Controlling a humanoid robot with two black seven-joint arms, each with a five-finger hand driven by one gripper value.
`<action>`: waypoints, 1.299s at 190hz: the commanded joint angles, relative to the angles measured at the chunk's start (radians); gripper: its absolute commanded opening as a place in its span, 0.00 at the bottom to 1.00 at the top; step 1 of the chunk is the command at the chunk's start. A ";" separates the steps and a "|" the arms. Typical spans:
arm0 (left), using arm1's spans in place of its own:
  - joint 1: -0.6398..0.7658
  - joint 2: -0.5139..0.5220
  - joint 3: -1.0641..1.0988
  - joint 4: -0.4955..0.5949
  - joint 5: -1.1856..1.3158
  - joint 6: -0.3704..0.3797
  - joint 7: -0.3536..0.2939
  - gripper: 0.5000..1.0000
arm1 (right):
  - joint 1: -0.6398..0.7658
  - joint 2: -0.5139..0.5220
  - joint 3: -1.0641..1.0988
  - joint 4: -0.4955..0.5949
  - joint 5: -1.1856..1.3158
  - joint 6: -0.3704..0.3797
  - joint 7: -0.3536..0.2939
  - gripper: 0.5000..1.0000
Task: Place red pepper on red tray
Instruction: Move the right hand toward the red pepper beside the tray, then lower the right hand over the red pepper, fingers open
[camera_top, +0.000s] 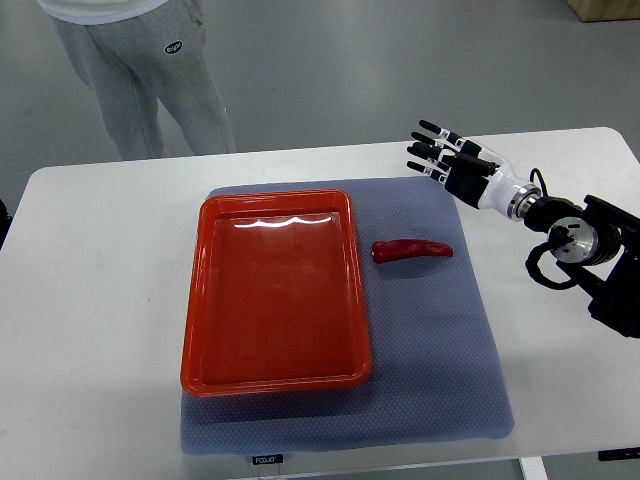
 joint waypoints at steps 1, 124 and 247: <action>0.000 0.000 0.000 0.001 0.000 0.000 0.000 1.00 | 0.000 0.000 0.000 0.000 0.000 0.002 0.000 0.83; 0.001 0.000 0.003 0.001 0.000 -0.002 -0.002 1.00 | 0.037 -0.008 -0.009 -0.002 -0.045 0.000 0.003 0.83; 0.001 0.000 0.003 0.001 0.000 -0.002 -0.003 1.00 | 0.229 -0.095 -0.193 0.041 -1.074 0.114 0.106 0.81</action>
